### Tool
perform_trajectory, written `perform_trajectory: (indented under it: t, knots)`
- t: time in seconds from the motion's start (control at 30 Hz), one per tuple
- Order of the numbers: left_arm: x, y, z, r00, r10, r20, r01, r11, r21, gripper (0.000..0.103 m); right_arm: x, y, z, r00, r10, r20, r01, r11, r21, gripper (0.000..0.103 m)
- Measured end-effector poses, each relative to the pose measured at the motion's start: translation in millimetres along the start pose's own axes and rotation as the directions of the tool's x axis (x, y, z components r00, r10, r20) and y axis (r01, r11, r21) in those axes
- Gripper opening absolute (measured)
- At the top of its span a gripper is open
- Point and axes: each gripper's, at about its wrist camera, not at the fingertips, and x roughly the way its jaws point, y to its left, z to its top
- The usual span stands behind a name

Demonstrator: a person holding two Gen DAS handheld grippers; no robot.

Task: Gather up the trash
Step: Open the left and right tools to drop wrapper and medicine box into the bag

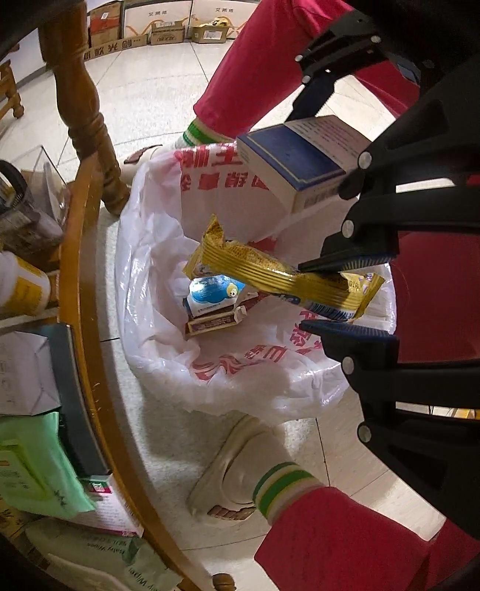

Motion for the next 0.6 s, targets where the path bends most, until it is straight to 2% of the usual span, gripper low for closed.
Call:
perform_trajectory:
  t: [0.4,0.47,0.5,0.53,0.57,0.6]
  knots:
    - [18,3,11,0.999,-0.020,-0.049,0.019,0.999,-0.037,0.026,18,0,5,0.999,0.022,-0.037,-0.022,1.000,0.009,0.062]
    - [20,4,12,0.998,-0.005,-0.056,0.003,0.999,-0.040,0.031,18,1,5,0.999,0.037,-0.033,-0.037,0.999,0.010,0.063]
    - [21,4,13,0.998,0.000,-0.060,-0.003,0.999,-0.038,0.033,18,1,6,0.999,0.043,-0.031,-0.042,0.999,0.011,0.067]
    - [23,4,13,0.997,0.005,-0.071,-0.007,0.999,-0.034,0.041,17,0,6,0.999,0.045,-0.029,-0.044,0.999,0.015,0.076]
    - [24,4,13,0.997,0.007,-0.076,-0.009,0.999,-0.035,0.047,17,-1,7,0.999,0.045,-0.025,-0.044,0.999,0.018,0.079]
    - [24,4,13,0.997,0.006,-0.076,-0.009,0.999,-0.033,0.049,16,-1,7,0.999,0.044,-0.020,-0.043,0.999,0.021,0.080]
